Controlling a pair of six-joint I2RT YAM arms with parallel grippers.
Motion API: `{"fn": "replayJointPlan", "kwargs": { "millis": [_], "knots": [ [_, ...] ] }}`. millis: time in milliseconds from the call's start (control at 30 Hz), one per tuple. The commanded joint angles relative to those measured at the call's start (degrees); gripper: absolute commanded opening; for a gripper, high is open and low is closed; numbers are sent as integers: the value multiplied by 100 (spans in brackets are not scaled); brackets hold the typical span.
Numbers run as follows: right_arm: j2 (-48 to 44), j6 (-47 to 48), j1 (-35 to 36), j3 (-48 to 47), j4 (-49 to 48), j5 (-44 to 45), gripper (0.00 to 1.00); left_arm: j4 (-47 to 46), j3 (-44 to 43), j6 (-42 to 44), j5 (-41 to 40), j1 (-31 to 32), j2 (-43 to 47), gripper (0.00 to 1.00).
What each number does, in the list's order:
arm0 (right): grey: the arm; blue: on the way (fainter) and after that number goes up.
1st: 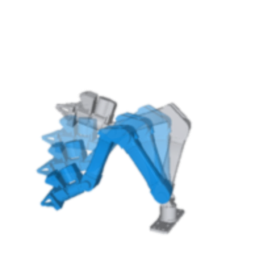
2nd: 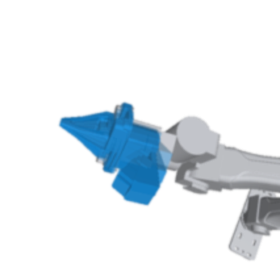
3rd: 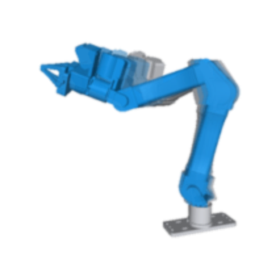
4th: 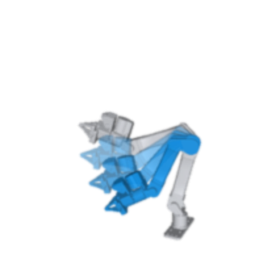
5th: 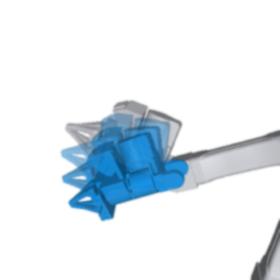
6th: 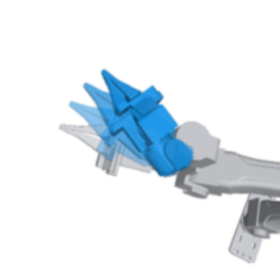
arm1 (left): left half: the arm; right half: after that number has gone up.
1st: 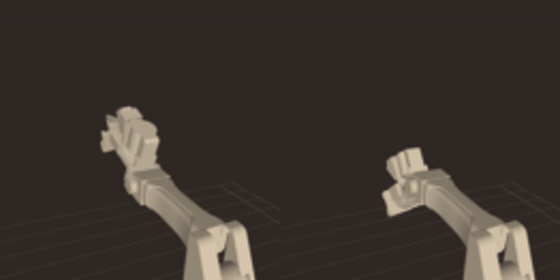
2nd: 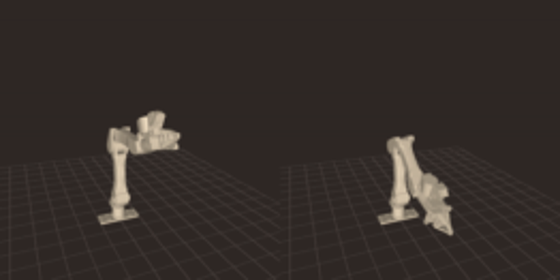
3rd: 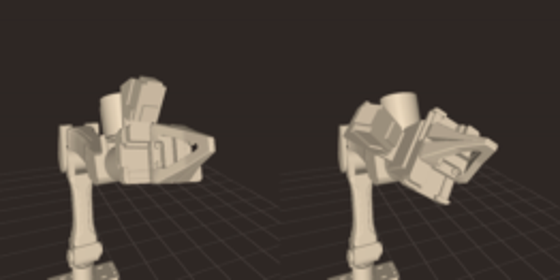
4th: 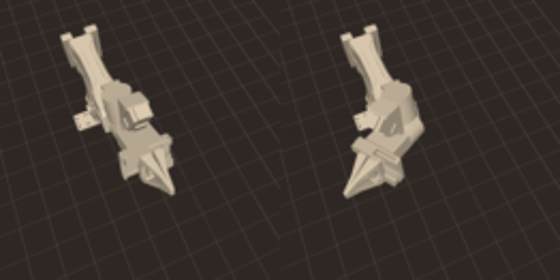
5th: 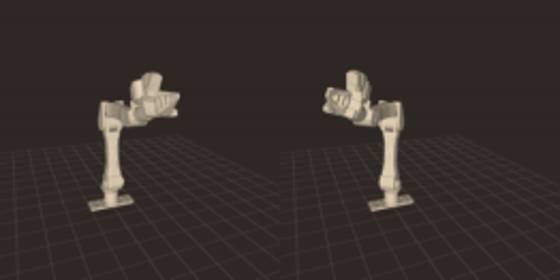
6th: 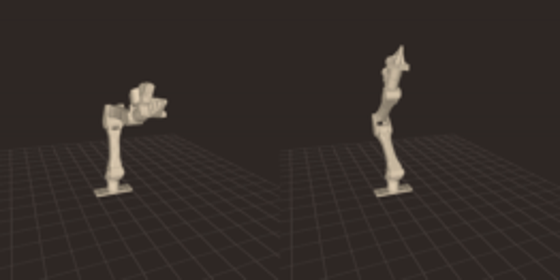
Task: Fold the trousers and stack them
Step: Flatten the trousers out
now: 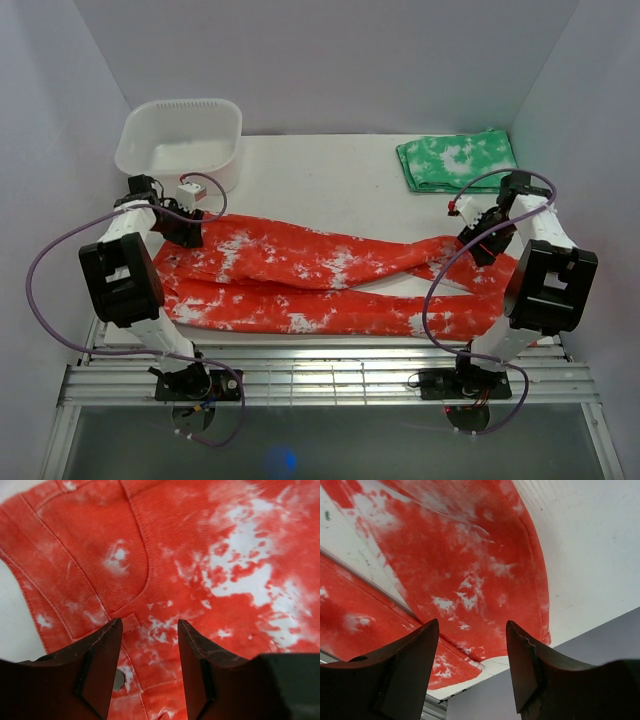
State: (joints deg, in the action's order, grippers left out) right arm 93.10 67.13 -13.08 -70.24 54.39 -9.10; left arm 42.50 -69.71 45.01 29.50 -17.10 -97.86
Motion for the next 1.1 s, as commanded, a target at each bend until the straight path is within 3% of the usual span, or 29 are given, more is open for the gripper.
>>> {"fn": "replayJointPlan", "kwargs": {
  "millis": [0,233,300,367,467,667,767,800,867,933,1000,1067],
  "knots": [
    [15,-570,-19,36,-376,514,61,-479,45,-897,-374,-4,-127,59],
    [339,-570,43,1213,-1322,1305,61,-813,81,-1381,-892,5,-900,60],
    [515,-483,43,1337,-1632,1681,59,-875,19,-1504,-1382,-30,-1155,51],
    [849,-447,43,1189,-1923,1841,58,-893,-42,-1627,-1621,-108,-1489,40],
    [1306,-526,51,574,-2002,2044,57,-945,-218,-1899,-1833,-538,-1700,34],
    [1940,-517,279,-585,-2125,2176,57,-901,-692,-2190,-1720,-979,-1947,29],
    [2010,-648,525,-948,-1888,2001,65,-796,-868,-2382,-1114,-970,-1894,37],
    [1941,-771,587,-1200,-1636,1913,68,-639,-1025,-2409,-643,-970,-1807,48],
    [1582,-921,570,-1797,-760,1353,73,-245,-1246,-2445,-254,-962,-1387,59],
    [978,-547,404,-1862,22,598,74,203,-1369,-1702,-41,-953,-896,63],
    [-305,156,280,-804,649,524,72,828,-933,-683,-154,-1014,53,63],
    [-1237,597,280,599,1029,559,68,1041,48,127,-233,-1023,765,63]
  ]
}}
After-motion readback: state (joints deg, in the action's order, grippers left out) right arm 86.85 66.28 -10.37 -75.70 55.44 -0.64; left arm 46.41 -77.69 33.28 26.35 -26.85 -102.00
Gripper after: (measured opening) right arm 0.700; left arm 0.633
